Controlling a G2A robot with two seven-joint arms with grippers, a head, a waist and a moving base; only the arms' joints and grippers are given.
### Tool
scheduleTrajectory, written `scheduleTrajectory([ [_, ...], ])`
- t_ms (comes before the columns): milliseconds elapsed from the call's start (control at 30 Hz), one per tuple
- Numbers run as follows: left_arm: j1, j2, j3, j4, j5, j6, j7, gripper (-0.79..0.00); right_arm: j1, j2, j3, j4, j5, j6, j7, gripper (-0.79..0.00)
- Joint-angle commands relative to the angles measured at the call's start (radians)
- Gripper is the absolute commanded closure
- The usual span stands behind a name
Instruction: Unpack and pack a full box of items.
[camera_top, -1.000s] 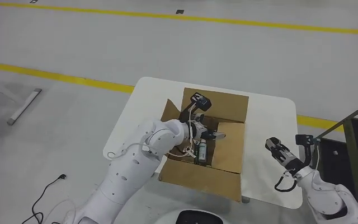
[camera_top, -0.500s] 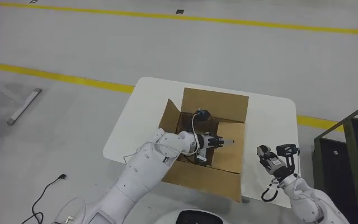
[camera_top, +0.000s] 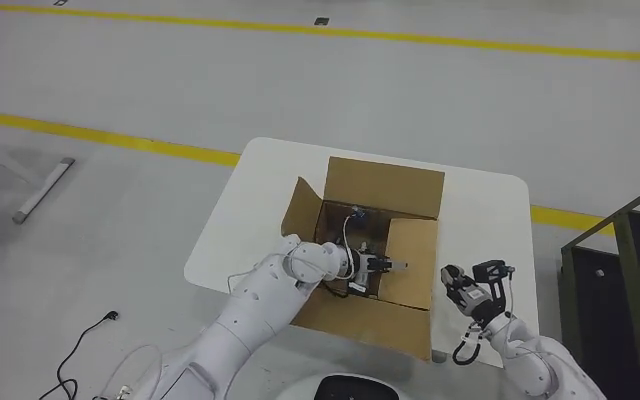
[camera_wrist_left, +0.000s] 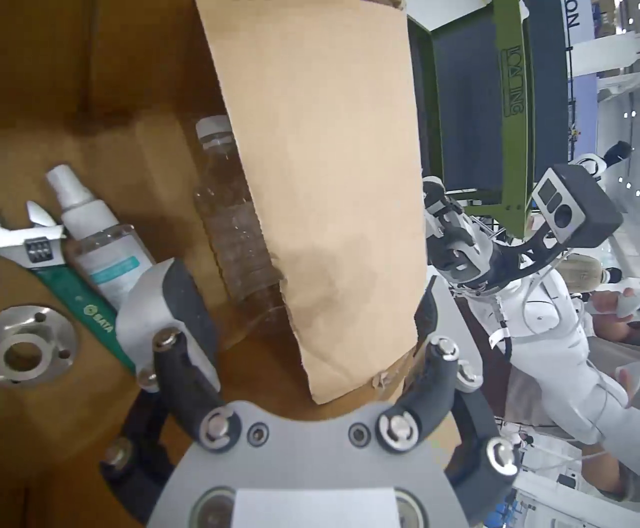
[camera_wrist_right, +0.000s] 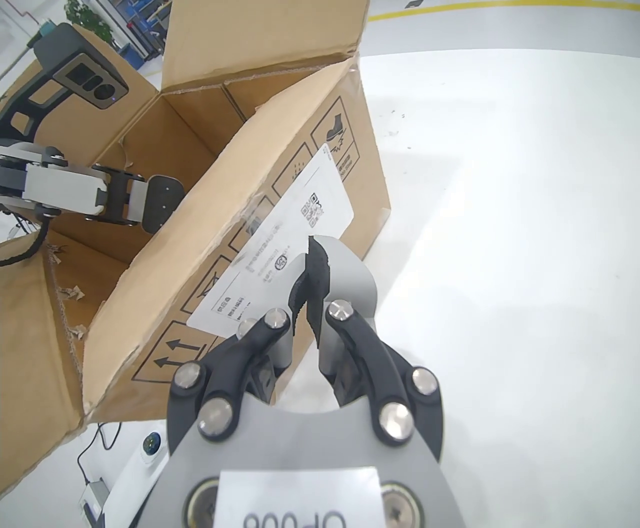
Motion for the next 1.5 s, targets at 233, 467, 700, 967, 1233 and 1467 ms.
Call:
scheduleTrajectory([
  [233,-0.002,-0.029,-0.017,0.064,-0.197,-0.070,-0.039,-0.785,0.021,-0.012,-0.041,0.016,0.001,-0.016,0.008,0.000],
  [467,-0.002,-0.042,-0.058,0.097,-0.358,-0.123,-0.076,-0.785,0.032,-0.019,-0.050,0.024,0.006,-0.022,0.010,0.000],
  [700,-0.011,-0.046,-0.078,0.091,-0.418,-0.162,-0.097,-0.785,0.035,-0.022,-0.032,0.020,0.025,-0.019,0.011,0.000],
  [967,-0.056,-0.065,-0.045,0.049,-0.382,-0.176,-0.081,-0.785,0.002,-0.020,0.101,-0.019,0.109,0.148,-0.002,0.000],
  [1233,-0.127,-0.133,0.061,0.075,-0.357,-0.223,-0.035,-0.785,-0.055,-0.019,0.279,-0.046,0.274,0.252,0.011,0.000],
  [1467,-0.163,-0.200,0.153,0.158,-0.344,-0.269,-0.028,-0.785,-0.100,-0.022,0.367,-0.064,0.393,0.270,0.073,-0.151],
])
